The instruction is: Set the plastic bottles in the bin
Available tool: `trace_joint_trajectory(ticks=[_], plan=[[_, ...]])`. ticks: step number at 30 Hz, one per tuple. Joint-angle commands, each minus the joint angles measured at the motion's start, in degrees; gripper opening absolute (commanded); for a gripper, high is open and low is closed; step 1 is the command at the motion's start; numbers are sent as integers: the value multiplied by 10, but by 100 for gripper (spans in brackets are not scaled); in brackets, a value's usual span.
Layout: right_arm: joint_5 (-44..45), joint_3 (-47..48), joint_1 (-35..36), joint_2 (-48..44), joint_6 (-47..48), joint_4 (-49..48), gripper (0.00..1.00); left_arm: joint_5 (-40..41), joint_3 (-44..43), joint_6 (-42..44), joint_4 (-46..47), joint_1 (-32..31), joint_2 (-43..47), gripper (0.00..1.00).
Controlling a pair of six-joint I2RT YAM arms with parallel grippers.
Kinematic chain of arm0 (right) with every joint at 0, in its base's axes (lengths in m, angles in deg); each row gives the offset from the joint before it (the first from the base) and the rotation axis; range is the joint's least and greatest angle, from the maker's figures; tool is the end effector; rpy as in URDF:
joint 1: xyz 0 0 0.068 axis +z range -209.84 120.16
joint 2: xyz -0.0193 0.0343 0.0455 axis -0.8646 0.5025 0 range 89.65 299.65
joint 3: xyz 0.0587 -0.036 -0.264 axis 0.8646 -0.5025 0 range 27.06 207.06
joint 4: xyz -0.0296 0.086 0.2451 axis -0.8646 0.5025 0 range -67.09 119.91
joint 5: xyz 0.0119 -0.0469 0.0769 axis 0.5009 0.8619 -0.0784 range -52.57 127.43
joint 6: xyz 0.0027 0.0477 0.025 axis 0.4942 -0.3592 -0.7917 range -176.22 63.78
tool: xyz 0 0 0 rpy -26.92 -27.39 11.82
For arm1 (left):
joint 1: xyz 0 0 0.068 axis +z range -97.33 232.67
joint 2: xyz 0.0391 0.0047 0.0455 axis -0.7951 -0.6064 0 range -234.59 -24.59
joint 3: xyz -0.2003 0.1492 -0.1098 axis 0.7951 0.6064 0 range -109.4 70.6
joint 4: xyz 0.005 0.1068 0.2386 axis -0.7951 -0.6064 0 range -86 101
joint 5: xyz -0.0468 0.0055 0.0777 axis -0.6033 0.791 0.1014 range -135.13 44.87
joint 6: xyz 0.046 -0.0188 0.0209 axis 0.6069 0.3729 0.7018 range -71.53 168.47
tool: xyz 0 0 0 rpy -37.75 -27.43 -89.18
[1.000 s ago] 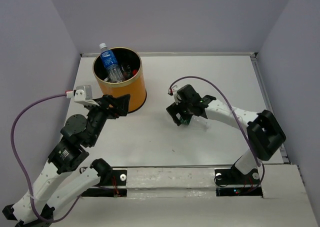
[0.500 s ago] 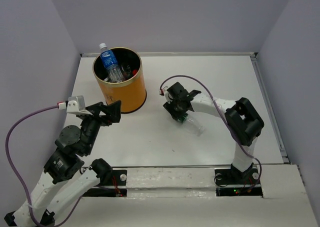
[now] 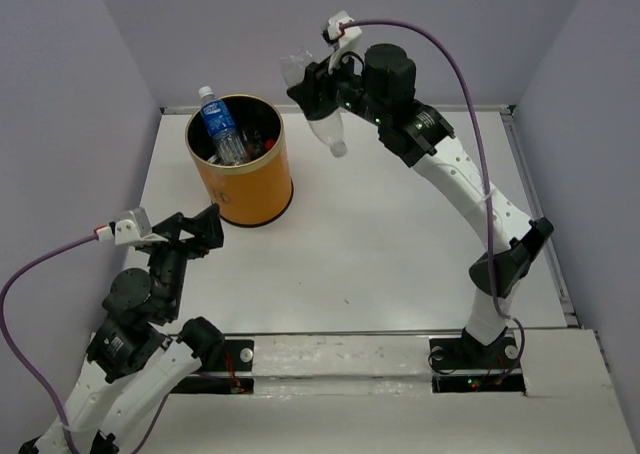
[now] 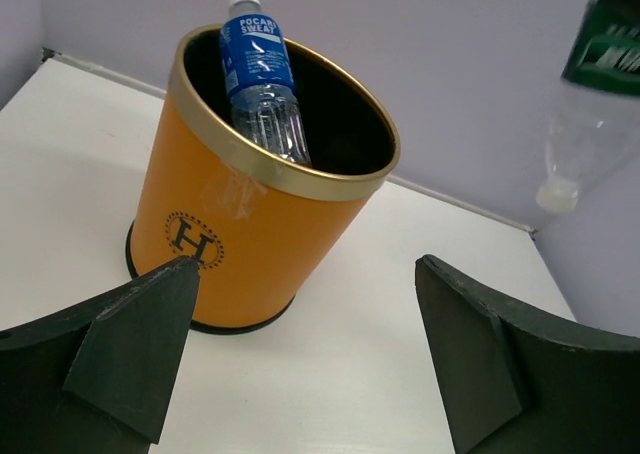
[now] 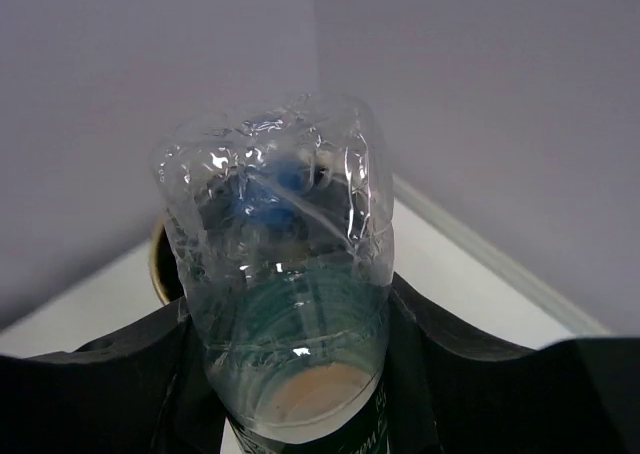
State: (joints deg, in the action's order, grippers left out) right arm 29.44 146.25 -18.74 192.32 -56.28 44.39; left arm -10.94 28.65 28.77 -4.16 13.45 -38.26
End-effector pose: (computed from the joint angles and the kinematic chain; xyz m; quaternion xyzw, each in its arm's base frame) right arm 0.3015 0.2696 0.4888 -0.3017 0.6721 0.2850 0.6132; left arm 0.0526 -0.0171 0.3683 -0.1262 0.6247 -0.2090 0.7417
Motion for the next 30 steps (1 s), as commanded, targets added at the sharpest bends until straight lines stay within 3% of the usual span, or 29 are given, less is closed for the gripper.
trace_joint_trajectory(ticks=[1,9,14,21,24,27,30], plan=[[-65,127,14,109,-59,-134,41,3,7,13,35,30,1,99],[-73,250,14,247,-152,-341,41,-21,7,7,34,62,-5,99],[-84,263,20,310,-213,-390,41,-27,9,9,36,63,-1,99],[-56,216,30,344,-187,-399,43,-28,9,10,37,68,-2,99],[-48,186,35,341,-168,-399,74,-28,10,10,41,71,-2,99],[-45,200,35,341,-152,-374,92,-30,10,10,42,78,-7,99],[-34,210,41,334,-134,-355,100,-30,11,11,42,85,-12,99]])
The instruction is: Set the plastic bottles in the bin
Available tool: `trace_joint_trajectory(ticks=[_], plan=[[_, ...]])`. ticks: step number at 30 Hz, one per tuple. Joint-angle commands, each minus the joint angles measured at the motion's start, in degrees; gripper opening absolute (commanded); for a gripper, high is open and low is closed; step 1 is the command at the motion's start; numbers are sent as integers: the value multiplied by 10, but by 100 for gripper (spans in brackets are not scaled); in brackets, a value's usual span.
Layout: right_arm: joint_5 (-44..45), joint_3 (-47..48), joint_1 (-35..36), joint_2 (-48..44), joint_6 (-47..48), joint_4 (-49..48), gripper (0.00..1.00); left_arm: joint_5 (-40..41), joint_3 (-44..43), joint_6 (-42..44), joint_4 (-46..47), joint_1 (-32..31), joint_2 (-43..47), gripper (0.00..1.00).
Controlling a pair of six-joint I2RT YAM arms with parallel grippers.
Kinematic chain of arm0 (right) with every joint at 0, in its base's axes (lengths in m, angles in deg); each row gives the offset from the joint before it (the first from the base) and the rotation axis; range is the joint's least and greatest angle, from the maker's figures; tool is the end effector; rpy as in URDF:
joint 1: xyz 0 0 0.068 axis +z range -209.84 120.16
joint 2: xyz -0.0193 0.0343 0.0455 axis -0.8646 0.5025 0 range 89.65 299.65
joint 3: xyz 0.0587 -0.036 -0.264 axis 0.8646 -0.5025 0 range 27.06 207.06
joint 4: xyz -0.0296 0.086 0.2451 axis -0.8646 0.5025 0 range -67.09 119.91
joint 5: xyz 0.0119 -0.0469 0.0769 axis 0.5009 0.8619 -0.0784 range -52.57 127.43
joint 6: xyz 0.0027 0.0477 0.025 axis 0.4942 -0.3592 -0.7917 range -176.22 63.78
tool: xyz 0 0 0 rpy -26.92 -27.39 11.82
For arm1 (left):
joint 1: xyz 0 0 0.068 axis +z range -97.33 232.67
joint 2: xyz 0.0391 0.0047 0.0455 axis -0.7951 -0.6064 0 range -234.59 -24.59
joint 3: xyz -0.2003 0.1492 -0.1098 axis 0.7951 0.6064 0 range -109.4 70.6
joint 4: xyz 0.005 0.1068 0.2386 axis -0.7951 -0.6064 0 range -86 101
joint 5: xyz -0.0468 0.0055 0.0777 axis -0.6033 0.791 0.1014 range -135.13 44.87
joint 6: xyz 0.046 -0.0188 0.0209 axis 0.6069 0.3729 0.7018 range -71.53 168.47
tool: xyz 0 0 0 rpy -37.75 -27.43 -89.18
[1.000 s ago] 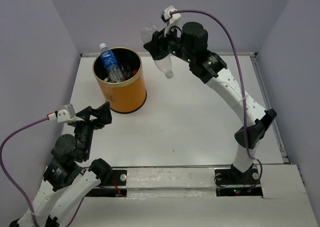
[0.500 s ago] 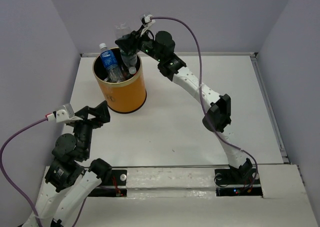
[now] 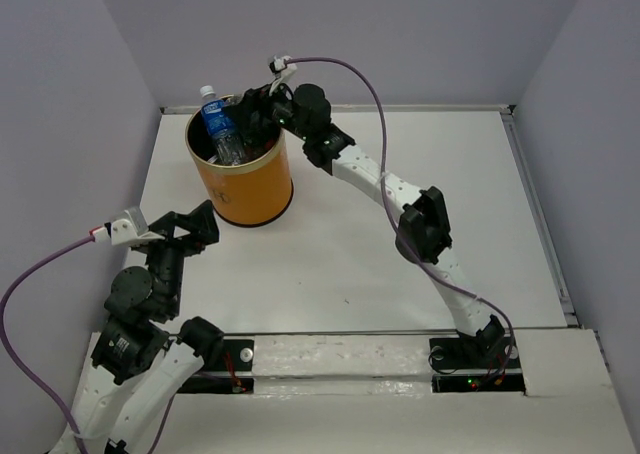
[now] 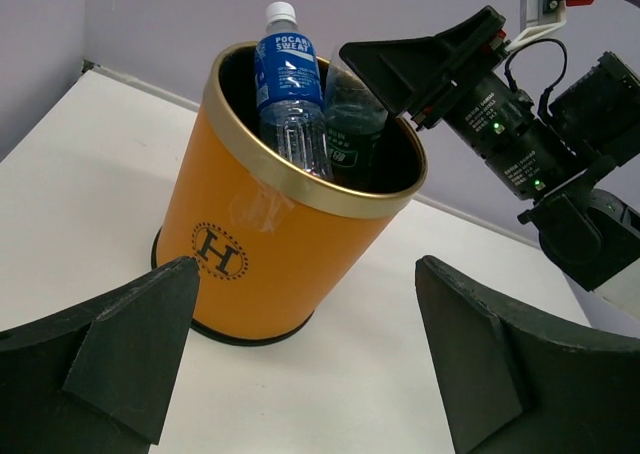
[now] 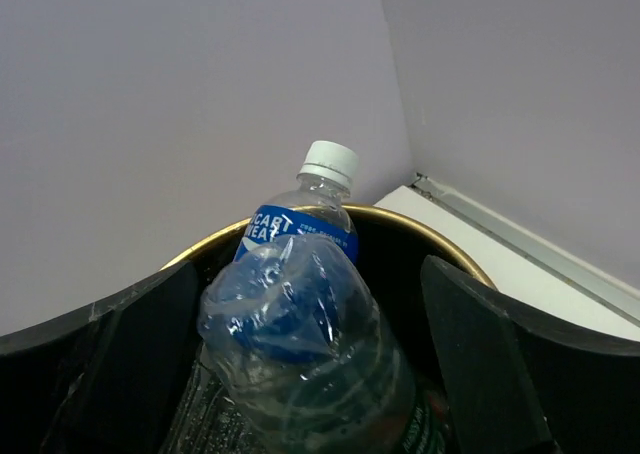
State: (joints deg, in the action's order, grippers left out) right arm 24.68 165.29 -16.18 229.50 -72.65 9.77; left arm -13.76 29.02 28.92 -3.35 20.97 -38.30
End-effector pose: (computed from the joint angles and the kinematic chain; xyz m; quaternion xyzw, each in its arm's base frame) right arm 0.4104 0.4025 0.3585 -0.2315 0.5907 0.4462 0.6312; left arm 0.0553 -0.0124 0.3680 -0.1481 0.6151 -0.1761 0.7541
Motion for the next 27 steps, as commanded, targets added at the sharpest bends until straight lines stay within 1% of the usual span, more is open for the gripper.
trace_joint_trajectory(ticks=[1,6,7,8,10,11,12,13,14,15,16,17,18,19,20,21,22,23,24,27], plan=[[15,18,20,-50,35,-5,100,1,7,8,34,11,-11,99],[22,-28,26,-106,40,-7,100,14,7,7,32,23,-14,99],[24,-41,26,-133,40,-8,100,17,6,7,32,23,-14,99],[24,-57,26,-150,41,-9,100,20,7,7,32,24,-14,99],[26,-124,26,-193,43,-20,100,31,6,9,32,24,-14,99],[31,-155,26,-246,44,-24,100,33,6,9,31,24,-15,99],[36,-188,31,-276,45,-28,100,37,5,8,28,25,-16,99],[47,-258,31,-307,46,-30,100,42,4,8,26,25,-15,99],[55,-296,31,-338,54,-29,100,44,2,7,24,25,-15,99],[75,-377,31,-409,59,-23,100,42,-1,3,20,25,-11,99],[91,-378,31,-446,63,-19,100,37,-2,1,19,24,-9,99],[105,-462,31,-483,73,-14,100,32,-3,-4,18,24,-4,99],[135,-506,31,-561,75,-8,100,26,-5,-10,14,24,1,99],[154,-549,31,-601,75,-1,100,16,-6,-11,14,24,5,99],[164,-629,31,-640,69,16,100,0,-9,-16,15,25,11,99],[184,-669,31,-718,64,37,100,-10,-14,-20,16,24,17,99],[193,-706,31,-757,52,51,100,-22,-17,-24,18,24,18,99],[200,-772,31,-797,47,67,100,-30,-24,-31,20,23,25,99],[208,-800,31,-876,33,106,100,-46,-41,-33,24,24,25,99],[187,-862,31,-990,5,200,100,-75,-85,-23,36,24,19,99]])
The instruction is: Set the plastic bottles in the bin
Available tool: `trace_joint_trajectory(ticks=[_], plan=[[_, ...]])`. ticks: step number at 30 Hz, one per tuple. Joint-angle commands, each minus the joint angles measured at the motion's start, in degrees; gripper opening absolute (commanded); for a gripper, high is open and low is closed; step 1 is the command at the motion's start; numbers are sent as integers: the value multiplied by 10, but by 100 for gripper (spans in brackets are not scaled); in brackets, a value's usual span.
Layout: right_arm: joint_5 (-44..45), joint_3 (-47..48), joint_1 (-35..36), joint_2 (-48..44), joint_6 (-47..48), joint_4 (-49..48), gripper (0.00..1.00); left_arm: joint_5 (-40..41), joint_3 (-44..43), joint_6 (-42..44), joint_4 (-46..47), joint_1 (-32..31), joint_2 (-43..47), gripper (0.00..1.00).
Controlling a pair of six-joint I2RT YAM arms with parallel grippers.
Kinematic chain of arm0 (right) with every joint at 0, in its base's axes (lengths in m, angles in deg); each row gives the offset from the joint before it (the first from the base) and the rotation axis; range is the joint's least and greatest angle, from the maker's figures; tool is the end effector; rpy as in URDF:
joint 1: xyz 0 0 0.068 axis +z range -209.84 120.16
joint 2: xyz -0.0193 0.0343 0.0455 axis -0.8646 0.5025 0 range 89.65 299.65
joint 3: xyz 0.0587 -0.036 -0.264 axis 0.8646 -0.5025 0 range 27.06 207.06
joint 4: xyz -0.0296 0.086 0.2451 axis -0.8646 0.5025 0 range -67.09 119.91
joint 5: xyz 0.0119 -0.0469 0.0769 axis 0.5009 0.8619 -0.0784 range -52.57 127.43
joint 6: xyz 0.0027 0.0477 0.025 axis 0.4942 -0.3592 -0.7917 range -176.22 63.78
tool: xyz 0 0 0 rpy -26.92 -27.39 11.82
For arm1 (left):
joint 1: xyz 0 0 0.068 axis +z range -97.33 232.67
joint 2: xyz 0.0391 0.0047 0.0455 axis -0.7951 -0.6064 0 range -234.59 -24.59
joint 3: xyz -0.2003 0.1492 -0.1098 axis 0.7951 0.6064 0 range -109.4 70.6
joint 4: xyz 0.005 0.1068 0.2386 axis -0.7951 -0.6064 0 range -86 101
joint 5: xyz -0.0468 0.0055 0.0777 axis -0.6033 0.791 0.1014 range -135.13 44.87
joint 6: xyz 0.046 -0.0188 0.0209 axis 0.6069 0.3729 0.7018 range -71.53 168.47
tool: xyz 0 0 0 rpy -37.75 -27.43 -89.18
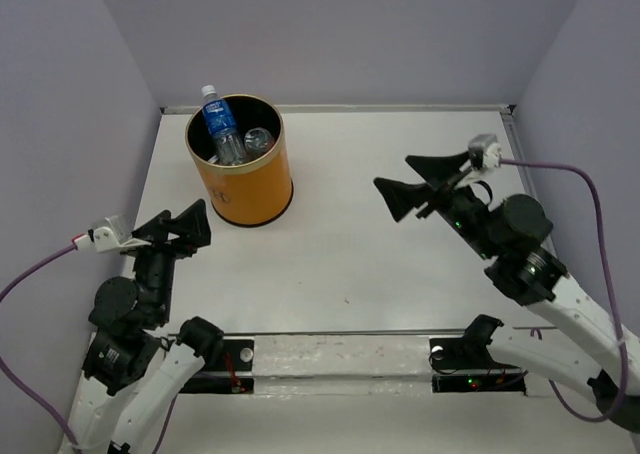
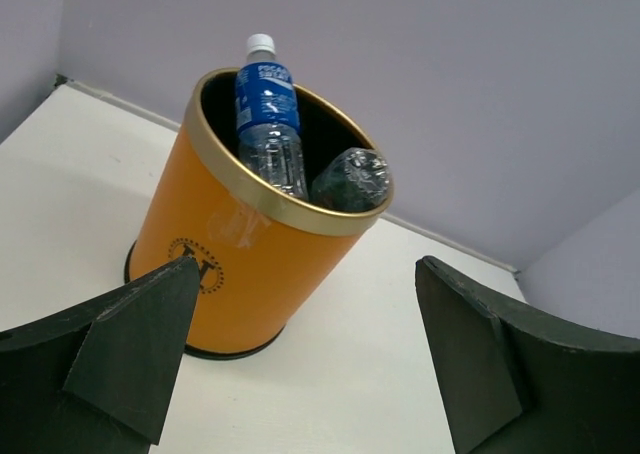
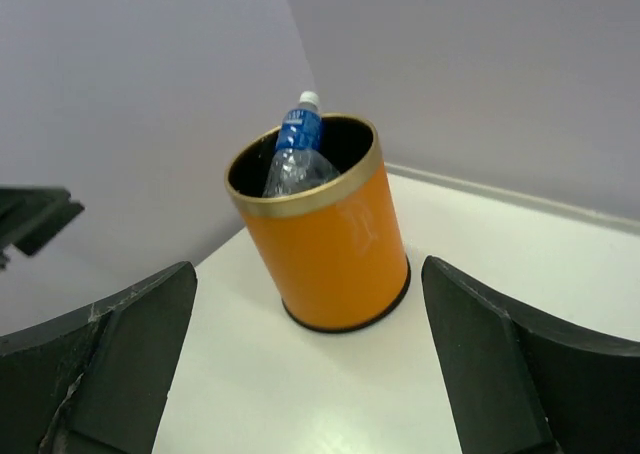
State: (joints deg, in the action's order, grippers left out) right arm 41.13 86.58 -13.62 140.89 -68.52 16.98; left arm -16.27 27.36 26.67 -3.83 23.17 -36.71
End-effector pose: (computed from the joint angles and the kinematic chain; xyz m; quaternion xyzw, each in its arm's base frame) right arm 0.1363 0.1389 0.4409 -0.1546 0.5946 0.3682 0.6978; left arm 0.0446 -0.0056 0.3764 -0.1600 0.5930 -0.2006 0.7632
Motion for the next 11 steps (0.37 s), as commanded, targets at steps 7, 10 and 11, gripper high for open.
trace_joint_trajectory(ticks=[7,10,11], plan=[[46,-158,5,-329,-84,210,100,-119,-94,-2,78,1,-9,99],[53,-157,5,-314,-79,210,100,-144,-89,0,67,2,-25,99],[53,-145,5,-304,-75,210,100,-138,-90,-9,58,2,-35,99]])
